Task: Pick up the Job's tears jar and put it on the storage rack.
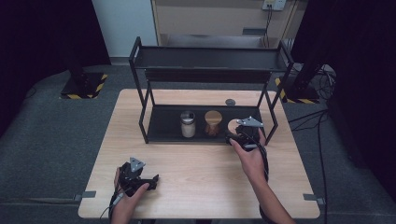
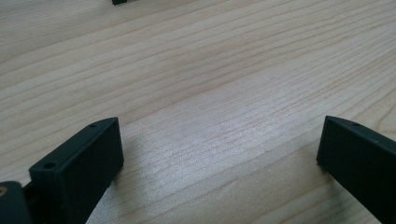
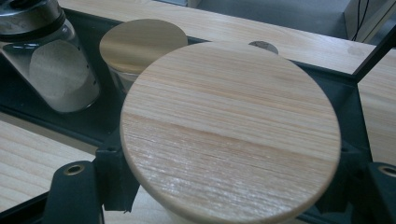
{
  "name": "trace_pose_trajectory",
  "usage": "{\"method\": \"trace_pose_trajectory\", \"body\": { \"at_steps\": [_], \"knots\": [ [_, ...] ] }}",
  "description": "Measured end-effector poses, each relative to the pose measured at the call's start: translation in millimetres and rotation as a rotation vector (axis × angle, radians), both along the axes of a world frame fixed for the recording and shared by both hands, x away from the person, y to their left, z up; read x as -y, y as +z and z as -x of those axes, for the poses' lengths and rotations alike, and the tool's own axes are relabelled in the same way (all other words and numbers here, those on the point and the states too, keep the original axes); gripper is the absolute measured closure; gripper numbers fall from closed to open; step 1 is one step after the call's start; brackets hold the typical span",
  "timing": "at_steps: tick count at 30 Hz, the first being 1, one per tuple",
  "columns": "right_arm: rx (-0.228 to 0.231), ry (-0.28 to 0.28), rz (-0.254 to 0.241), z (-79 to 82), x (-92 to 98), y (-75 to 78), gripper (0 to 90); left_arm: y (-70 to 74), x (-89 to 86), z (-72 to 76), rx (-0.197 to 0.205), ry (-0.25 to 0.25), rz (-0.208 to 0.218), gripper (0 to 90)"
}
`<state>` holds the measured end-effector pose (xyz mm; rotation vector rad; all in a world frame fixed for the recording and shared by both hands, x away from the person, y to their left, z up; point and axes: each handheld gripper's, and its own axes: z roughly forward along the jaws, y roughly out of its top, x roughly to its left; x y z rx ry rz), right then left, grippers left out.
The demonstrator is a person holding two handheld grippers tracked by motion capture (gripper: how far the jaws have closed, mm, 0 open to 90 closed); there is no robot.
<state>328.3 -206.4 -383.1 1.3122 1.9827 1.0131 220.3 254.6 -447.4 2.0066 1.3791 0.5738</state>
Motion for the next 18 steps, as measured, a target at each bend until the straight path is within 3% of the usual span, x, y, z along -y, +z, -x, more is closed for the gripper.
{"method": "trace_pose_trajectory", "body": {
  "at_steps": [18],
  "knots": [
    [0.0,-0.026,-0.004,-16.8,-4.2,0.7,25.8,0.0,0.0,0.0,0.0,0.0,0.0,0.0]
  ]
}}
